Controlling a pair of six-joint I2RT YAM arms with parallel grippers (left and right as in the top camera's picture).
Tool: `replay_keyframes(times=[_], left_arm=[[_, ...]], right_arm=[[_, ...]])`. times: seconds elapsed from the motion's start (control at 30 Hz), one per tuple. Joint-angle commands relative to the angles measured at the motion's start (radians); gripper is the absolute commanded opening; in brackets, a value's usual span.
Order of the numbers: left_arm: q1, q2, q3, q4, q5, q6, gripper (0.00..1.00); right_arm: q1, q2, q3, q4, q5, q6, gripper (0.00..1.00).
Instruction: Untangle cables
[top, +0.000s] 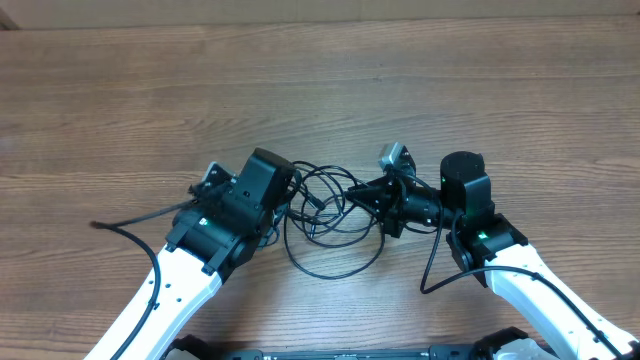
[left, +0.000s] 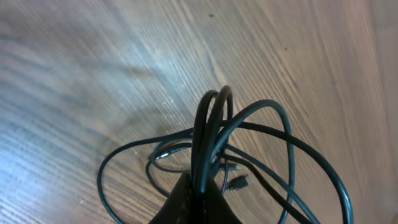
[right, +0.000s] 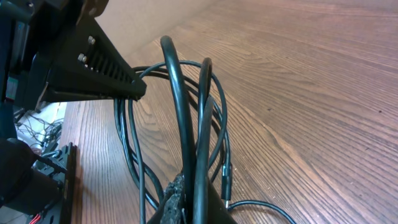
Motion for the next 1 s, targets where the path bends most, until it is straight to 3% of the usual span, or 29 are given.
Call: replay_keyframes(times=[0.0,0.47,0.5,0.53,0.57,0.63,0.7,0.97], left_arm=[[0.005,0.005,0.009,-0.008,-0.069,-0.086,0.05],[0.005,0.005,0.009,-0.002,-0.066,-0.085,0.04],[0.005,0.005,0.009,0.002,-0.066,-0.084,0.04],[0.005,0.005,0.009,0.01,-0.062,-0.07,0.04],[0.005,0.005,0.009,0.022,-0.055,-0.049,0.04],[0.005,0.005,0.009,0.06,-0.035,0.012,0.04],[0.005,0.005,0.009,0.108,-0.003,0.085,0.04],[0.005,0.005,0.009,0.219,0.088,0.287,0.04]], right_arm=[[-0.002,-0.002,0.009,0.002,-0.003,-0.005,0.04],[-0.002,-0.002,0.009,-0.001,0.008,-0.005,0.07],[-0.002,-0.002,0.009,-0.002,0.008,-0.005,0.14],[-0.002,-0.002,0.009,-0.002,0.008,-0.005,0.36],[-0.002,-0.002,0.009,-0.004,0.008,-0.005,0.49],[-0.002,-0.002,0.009,-0.004,0.008,-0.005,0.63],[-0.002,-0.002,0.009,-0.003,0.008,-0.005,1.0],[-0.002,-0.002,0.009,-0.005,0.008,-0.005,1.0]])
